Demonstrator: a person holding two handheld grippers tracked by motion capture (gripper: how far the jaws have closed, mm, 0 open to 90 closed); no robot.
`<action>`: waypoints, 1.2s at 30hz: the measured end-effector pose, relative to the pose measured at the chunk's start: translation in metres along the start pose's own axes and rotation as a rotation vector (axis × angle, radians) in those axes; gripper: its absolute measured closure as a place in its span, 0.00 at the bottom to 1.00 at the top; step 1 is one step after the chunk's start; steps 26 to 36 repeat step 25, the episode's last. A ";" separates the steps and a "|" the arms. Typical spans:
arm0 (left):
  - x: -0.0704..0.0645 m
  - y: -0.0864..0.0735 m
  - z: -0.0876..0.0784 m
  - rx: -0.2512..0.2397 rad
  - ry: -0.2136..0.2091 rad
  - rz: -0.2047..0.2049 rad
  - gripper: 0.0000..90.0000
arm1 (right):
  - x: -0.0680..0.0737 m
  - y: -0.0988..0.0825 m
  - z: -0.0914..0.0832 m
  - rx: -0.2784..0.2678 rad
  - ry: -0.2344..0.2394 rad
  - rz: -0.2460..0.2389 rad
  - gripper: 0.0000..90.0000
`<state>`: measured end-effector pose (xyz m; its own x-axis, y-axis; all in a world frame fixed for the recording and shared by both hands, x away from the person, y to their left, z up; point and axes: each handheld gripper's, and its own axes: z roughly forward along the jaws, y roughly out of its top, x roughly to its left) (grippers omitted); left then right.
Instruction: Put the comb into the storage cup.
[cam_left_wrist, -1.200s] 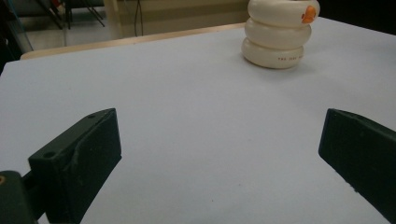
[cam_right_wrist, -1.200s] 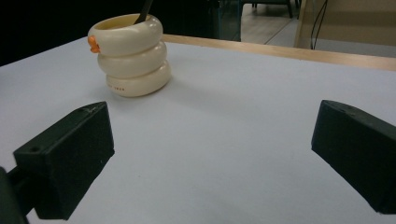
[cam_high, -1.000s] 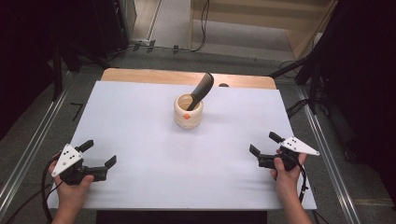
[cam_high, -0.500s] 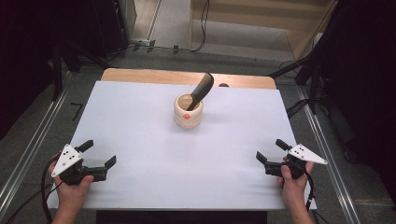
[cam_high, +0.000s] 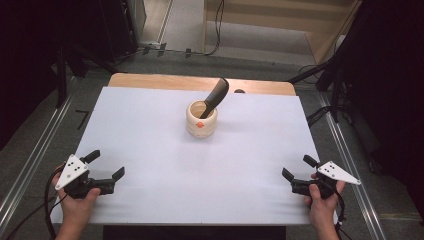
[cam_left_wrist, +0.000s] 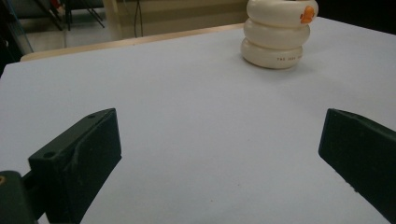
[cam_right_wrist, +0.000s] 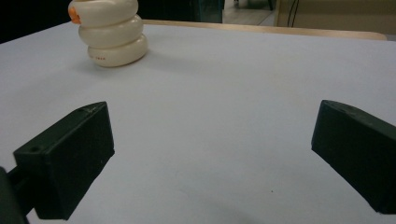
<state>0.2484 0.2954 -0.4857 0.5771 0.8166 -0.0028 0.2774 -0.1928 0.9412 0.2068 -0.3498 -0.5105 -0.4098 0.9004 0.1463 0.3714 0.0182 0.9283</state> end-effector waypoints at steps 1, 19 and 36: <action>0.000 0.000 0.000 0.000 -0.001 -0.001 0.00 | 0.000 0.000 -0.001 0.001 -0.004 0.003 0.00; -0.003 0.000 0.003 0.020 -0.010 0.018 0.00 | 0.000 -0.011 -0.007 -0.036 -0.021 -0.007 0.00; -0.001 0.000 0.004 0.024 -0.010 0.012 0.00 | 0.001 -0.011 -0.004 -0.022 -0.035 -0.025 0.00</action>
